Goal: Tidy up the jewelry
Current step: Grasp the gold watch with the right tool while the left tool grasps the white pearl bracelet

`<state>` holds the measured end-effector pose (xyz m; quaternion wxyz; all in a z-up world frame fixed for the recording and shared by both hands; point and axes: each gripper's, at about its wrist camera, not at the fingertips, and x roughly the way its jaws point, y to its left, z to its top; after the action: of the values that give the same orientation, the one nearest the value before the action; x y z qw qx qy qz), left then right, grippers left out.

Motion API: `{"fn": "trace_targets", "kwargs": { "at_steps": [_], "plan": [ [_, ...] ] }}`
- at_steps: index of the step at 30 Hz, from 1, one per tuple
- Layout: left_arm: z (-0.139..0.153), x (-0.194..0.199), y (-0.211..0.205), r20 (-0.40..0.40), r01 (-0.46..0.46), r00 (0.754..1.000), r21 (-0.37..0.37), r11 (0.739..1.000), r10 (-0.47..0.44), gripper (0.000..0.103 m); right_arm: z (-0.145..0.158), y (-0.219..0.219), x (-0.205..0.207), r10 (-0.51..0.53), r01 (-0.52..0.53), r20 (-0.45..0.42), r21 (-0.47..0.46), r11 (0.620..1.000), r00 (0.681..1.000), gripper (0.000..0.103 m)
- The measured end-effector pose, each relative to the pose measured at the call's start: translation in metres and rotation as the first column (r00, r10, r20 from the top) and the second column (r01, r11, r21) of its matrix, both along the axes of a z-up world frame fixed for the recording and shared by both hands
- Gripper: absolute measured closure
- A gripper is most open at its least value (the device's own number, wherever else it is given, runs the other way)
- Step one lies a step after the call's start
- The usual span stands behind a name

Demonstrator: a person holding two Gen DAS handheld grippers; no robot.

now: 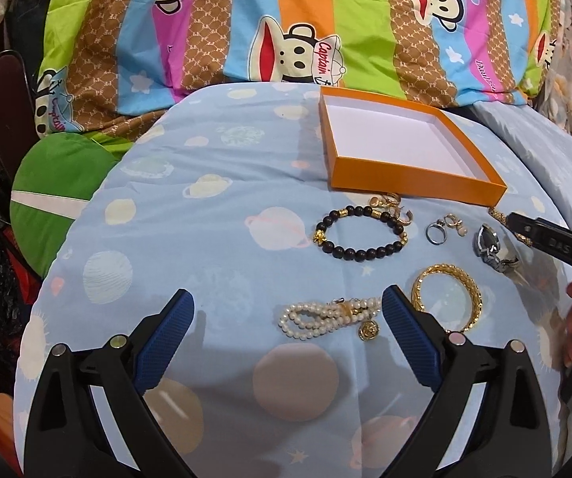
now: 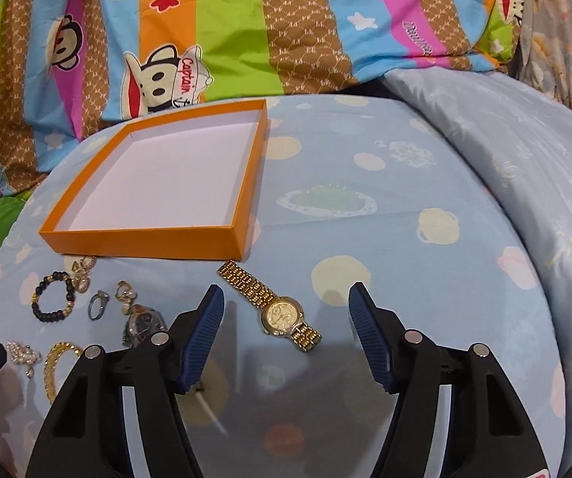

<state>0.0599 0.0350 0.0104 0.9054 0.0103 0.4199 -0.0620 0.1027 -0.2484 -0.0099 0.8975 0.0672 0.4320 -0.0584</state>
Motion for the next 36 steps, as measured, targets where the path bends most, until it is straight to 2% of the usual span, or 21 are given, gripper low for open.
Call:
{"fn": "trace_targets", "kwargs": {
  "at_steps": [6, 8, 13, 18, 21, 26, 29, 31, 36],
  "plan": [
    [-0.005, -0.006, -0.001, -0.012, 0.042, 0.999, 0.012, 0.999, -0.042, 0.010, -0.004, 0.004, 0.002, 0.006, -0.007, -0.014, -0.019, 1.000, 1.000, 0.053],
    [-0.007, -0.006, -0.003, -0.017, 0.052, 0.999, 0.022, 0.998, -0.052, 0.010, -0.004, 0.004, 0.001, 0.008, -0.008, -0.012, -0.016, 1.000, 1.000, 0.066],
    [-0.011, 0.002, -0.007, -0.029, 0.106, 0.994, 0.025, 0.994, -0.105, 0.010, -0.003, 0.001, -0.005, 0.006, -0.006, -0.012, 0.007, 1.000, 1.000, 0.081],
    [-0.020, 0.015, -0.009, -0.057, 0.184, 0.982, 0.033, 0.982, -0.182, 0.010, -0.002, 0.002, -0.015, -0.004, 0.005, -0.009, 0.026, 1.000, 1.000, 0.081],
    [-0.026, 0.016, -0.012, -0.092, 0.222, 0.971, 0.012, 0.975, -0.220, 0.010, -0.001, 0.003, -0.022, -0.015, 0.015, -0.008, 0.046, 0.999, 1.000, 0.082],
    [-0.026, 0.006, -0.019, -0.085, 0.267, 0.960, 0.012, 0.964, -0.265, 0.013, 0.000, 0.003, -0.036, -0.037, 0.038, -0.010, 0.088, 0.995, 0.999, 0.082],
    [-0.024, 0.002, -0.018, -0.079, 0.273, 0.959, -0.002, 0.962, -0.272, 0.019, 0.000, 0.005, -0.045, -0.043, 0.044, -0.009, 0.100, 0.994, 0.999, 0.082],
    [-0.023, -0.001, -0.017, -0.065, 0.270, 0.961, 0.000, 0.963, -0.270, 0.036, 0.000, 0.005, -0.051, -0.048, 0.049, -0.008, 0.110, 0.993, 0.999, 0.082],
    [-0.021, -0.007, -0.019, -0.059, 0.296, 0.953, -0.004, 0.955, -0.296, 0.053, 0.001, 0.007, -0.062, -0.053, 0.054, -0.010, 0.120, 0.991, 0.999, 0.082]
  ]
}}
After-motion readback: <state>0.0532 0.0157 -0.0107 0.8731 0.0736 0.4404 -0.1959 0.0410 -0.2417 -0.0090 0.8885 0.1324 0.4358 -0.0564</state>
